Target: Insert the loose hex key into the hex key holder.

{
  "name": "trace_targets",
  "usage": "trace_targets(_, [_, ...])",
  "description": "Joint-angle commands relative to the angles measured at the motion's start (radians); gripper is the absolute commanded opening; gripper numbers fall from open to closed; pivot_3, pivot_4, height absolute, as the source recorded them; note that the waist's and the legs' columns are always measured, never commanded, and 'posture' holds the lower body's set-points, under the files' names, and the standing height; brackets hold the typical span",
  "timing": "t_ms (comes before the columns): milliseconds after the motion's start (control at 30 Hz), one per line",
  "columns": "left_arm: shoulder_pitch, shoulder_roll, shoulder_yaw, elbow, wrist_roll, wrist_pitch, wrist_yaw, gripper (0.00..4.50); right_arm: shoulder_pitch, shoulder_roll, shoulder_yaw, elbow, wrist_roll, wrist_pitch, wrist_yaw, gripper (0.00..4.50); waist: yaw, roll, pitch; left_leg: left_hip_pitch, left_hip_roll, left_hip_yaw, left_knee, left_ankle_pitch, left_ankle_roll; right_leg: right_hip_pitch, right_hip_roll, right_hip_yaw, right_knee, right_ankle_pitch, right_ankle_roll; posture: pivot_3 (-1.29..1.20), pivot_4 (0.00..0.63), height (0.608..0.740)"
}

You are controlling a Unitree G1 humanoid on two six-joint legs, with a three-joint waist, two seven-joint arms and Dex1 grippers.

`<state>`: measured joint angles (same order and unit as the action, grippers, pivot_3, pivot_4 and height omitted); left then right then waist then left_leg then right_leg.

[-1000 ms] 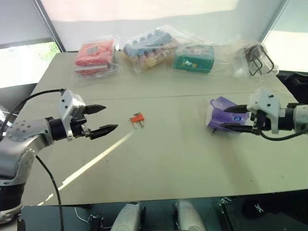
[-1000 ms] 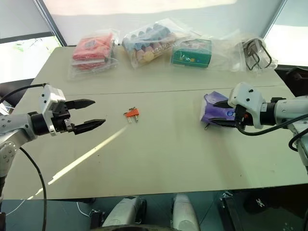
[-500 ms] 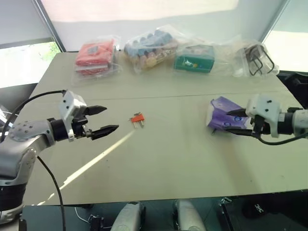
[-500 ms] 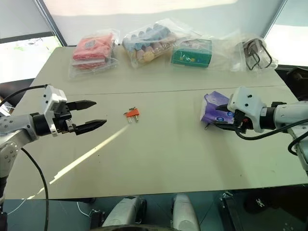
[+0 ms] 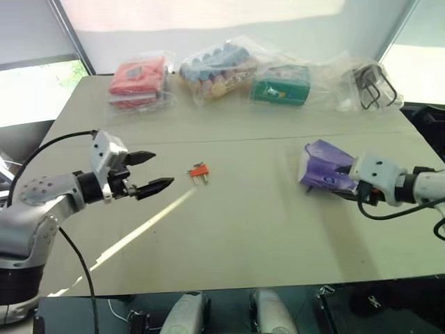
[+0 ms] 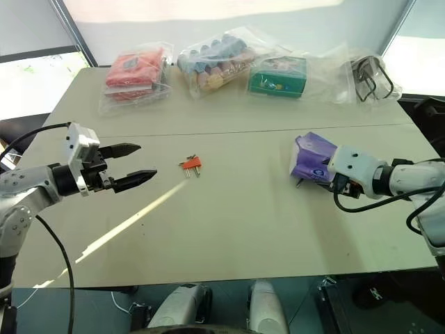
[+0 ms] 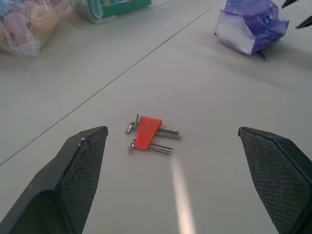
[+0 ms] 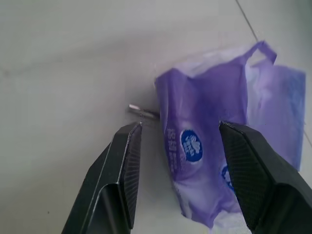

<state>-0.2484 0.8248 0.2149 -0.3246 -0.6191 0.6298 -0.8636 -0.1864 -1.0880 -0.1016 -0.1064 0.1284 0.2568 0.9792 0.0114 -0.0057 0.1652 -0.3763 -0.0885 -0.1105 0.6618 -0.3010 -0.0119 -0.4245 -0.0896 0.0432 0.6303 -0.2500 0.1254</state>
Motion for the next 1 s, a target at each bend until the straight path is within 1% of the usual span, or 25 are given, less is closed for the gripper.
trace_targets(33, [-0.004,0.002,0.006,-0.039,0.008,-0.013,0.010,4.49,0.005,0.034,0.018,0.024,-0.083,-0.062,-0.084,2.57,-0.001,0.000,0.000,0.000,0.000,0.000,0.000,0.000,0.000,0.000,0.000,0.000,0.000,0.000,0.000,0.00,0.150,0.740])
trace_targets(200, [-0.004,0.002,-0.001,-0.047,0.010,-0.013,0.017,4.49,0.000,0.080,0.051,0.072,-0.149,-0.110,-0.141,2.57,-0.001,0.000,0.000,0.000,0.000,0.000,0.000,0.001,-0.002,0.000,0.001,0.000,0.000,0.000,0.000,0.00,0.150,0.740])
trace_targets(333, [-0.007,0.001,-0.010,-0.054,0.016,-0.015,0.024,4.49,-0.010,0.095,0.083,0.136,-0.221,-0.168,-0.190,2.57,-0.001,0.000,0.000,0.000,0.000,0.000,0.000,0.001,-0.002,0.000,0.002,0.000,0.000,0.000,0.000,0.00,0.150,0.740])
trace_targets(433, [-0.009,-0.002,-0.011,-0.057,0.017,-0.013,0.029,4.49,-0.024,0.107,0.093,0.170,-0.242,-0.192,-0.213,2.57,-0.001,0.000,0.000,0.000,0.000,0.001,0.000,0.002,-0.003,0.000,0.002,0.000,0.000,0.000,0.000,0.00,0.150,0.740])
trace_targets(467, [-0.008,-0.004,-0.012,-0.060,0.019,-0.013,0.032,4.50,-0.031,0.118,0.094,0.182,-0.246,-0.193,-0.224,2.32,-0.001,0.000,0.000,0.000,0.000,0.001,0.000,0.002,-0.003,0.000,0.002,0.000,0.000,0.000,0.000,0.00,0.150,0.740])
trace_targets(533, [-0.004,-0.006,-0.012,-0.065,0.020,-0.011,0.035,4.50,-0.040,0.130,0.096,0.194,-0.253,-0.198,-0.234,1.66,-0.001,0.000,0.000,0.000,0.000,0.001,0.000,0.002,-0.003,0.000,0.002,0.001,0.000,0.000,0.000,0.00,0.150,0.740])
trace_targets(633, [-0.001,-0.009,-0.012,-0.071,0.019,-0.008,0.042,4.50,-0.045,0.137,0.097,0.203,-0.258,-0.209,-0.236,0.11,-0.001,0.000,0.000,0.000,0.000,0.001,0.000,0.002,-0.003,0.000,0.002,0.001,0.001,0.000,0.000,0.00,0.150,0.740])
trace_targets(667, [0.000,-0.010,-0.012,-0.072,0.019,-0.009,0.043,4.50,-0.046,0.139,0.097,0.205,-0.260,-0.210,-0.238,0.04,-0.002,0.000,0.000,0.000,0.000,0.001,0.000,0.002,-0.003,0.000,0.002,0.001,0.001,0.000,0.000,0.00,0.150,0.740])
trace_targets(767, [0.001,-0.011,-0.012,-0.072,0.021,-0.011,0.045,4.50,-0.047,0.144,0.092,0.209,-0.264,-0.216,-0.244,0.04,-0.002,0.000,0.000,0.000,0.000,0.001,0.000,0.002,-0.003,0.000,0.002,0.001,0.001,0.000,0.000,0.00,0.150,0.740])
trace_targets(833, [-0.006,-0.015,-0.019,-0.069,0.025,-0.013,0.049,4.50,-0.042,0.162,0.068,0.208,-0.258,-0.197,-0.274,0.04,-0.002,0.000,0.000,0.000,0.000,0.001,0.000,0.002,-0.003,0.000,0.002,0.001,0.001,0.000,0.000,0.00,0.150,0.740])
trace_targets(900, [-0.013,-0.021,-0.027,-0.068,0.027,-0.012,0.052,4.50,-0.051,0.191,0.038,0.217,-0.264,-0.177,-0.345,0.04,-0.001,0.000,0.000,0.000,0.000,0.001,0.000,0.002,-0.003,0.000,0.002,0.001,0.001,0.000,0.000,0.00,0.150,0.740])
trace_targets(1000, [-0.026,-0.026,-0.042,-0.058,0.034,-0.020,0.048,4.50,-0.087,0.258,-0.025,0.249,-0.309,-0.117,-0.545,0.04,-0.002,0.000,0.000,0.000,0.000,0.001,0.000,0.003,-0.005,0.000,0.002,0.001,0.001,0.000,0.000,0.00,0.150,0.740])
